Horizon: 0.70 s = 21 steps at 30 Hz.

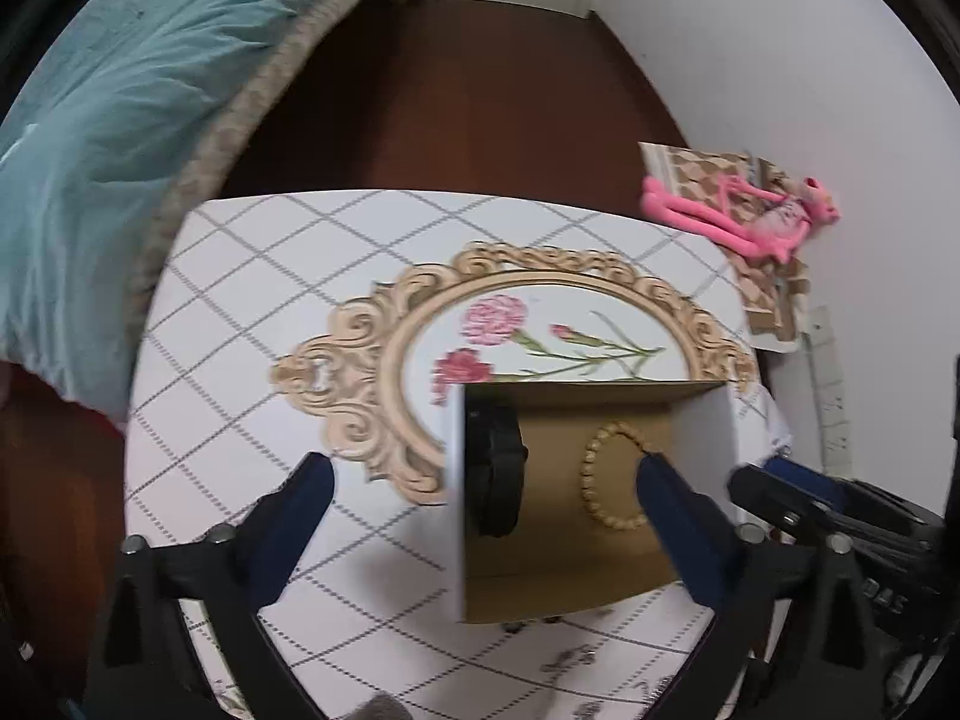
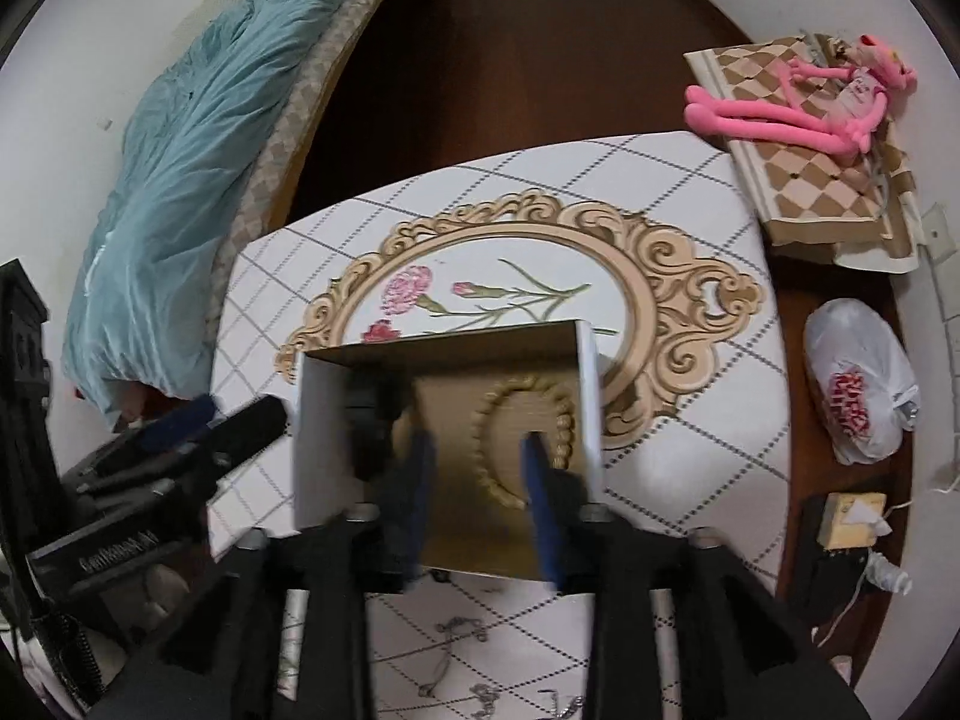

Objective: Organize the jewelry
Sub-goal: 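Carry the watch with the left tool into the box while the right tool drops the bracelet in, then lift both open tools out of the box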

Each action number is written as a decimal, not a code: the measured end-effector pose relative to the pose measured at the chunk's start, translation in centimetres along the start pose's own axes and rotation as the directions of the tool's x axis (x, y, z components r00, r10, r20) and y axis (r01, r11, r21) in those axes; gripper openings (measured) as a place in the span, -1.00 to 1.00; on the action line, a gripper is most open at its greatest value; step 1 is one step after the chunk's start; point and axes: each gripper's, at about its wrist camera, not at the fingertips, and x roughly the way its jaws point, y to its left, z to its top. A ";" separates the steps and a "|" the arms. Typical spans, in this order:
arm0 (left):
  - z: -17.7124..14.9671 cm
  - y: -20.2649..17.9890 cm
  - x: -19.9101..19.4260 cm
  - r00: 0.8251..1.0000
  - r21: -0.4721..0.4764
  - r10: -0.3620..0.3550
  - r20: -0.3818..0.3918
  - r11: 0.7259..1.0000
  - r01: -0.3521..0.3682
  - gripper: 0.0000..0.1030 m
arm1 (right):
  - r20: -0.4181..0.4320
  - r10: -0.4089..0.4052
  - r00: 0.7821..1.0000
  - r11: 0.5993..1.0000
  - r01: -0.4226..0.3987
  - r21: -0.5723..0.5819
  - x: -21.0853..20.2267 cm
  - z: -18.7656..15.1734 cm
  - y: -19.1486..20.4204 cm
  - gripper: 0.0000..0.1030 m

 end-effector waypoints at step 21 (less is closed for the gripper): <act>-5.2 0.7 -1.2 0.975 0.017 0.193 0.110 0.980 -0.196 1.00 | 0.113 -0.315 0.942 0.942 0.325 -0.080 0.2 -5.1 1.2 0.86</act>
